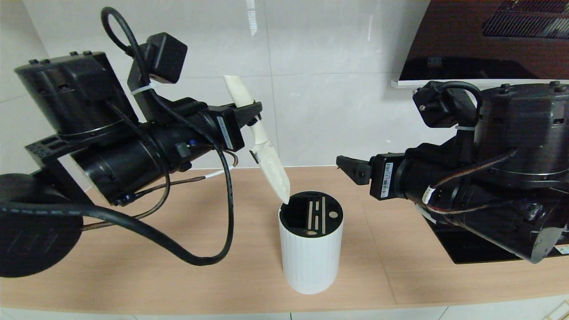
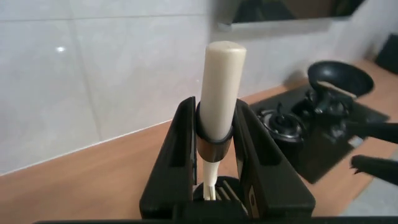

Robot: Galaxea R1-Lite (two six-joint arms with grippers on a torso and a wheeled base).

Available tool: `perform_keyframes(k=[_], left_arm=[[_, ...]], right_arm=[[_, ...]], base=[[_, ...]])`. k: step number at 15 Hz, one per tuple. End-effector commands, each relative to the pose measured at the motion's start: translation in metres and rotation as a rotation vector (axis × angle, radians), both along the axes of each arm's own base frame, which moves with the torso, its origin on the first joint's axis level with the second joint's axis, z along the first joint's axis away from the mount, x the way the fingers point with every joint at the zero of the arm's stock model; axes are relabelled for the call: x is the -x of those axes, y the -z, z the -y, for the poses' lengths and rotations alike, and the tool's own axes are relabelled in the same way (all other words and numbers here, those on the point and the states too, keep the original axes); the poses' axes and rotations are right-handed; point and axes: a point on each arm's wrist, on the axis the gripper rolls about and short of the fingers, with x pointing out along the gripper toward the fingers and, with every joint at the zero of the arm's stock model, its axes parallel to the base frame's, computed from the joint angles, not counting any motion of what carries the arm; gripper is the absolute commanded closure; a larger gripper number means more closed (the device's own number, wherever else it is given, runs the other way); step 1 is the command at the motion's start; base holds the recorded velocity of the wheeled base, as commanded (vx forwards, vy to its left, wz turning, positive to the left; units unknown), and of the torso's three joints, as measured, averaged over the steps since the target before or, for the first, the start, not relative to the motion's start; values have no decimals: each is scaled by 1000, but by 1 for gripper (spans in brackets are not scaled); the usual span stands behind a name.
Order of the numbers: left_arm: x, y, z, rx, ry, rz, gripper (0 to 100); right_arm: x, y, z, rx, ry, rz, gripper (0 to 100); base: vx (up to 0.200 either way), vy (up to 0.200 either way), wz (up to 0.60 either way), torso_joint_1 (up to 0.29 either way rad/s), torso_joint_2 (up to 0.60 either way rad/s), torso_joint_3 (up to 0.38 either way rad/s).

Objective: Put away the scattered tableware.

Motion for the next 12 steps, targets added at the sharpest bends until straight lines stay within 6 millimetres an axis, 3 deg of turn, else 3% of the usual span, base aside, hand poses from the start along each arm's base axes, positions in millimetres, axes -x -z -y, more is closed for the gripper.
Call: perform_keyframes(k=[1, 3, 12], left_arm=[[-6, 15, 10, -27, 19, -44, 100], [-10, 28, 18, -54, 31, -73, 100], [-10, 43, 26, -65, 51, -89, 100]], right_arm=[[-2, 4, -3, 10, -1, -8, 0], [-4, 7, -5, 18, -1, -15, 0], [-7, 12, -8, 29, 1, -25, 0]], base=[[0, 0, 0, 0, 0, 0], [0, 0, 0, 0, 0, 0], [0, 0, 0, 0, 0, 0]])
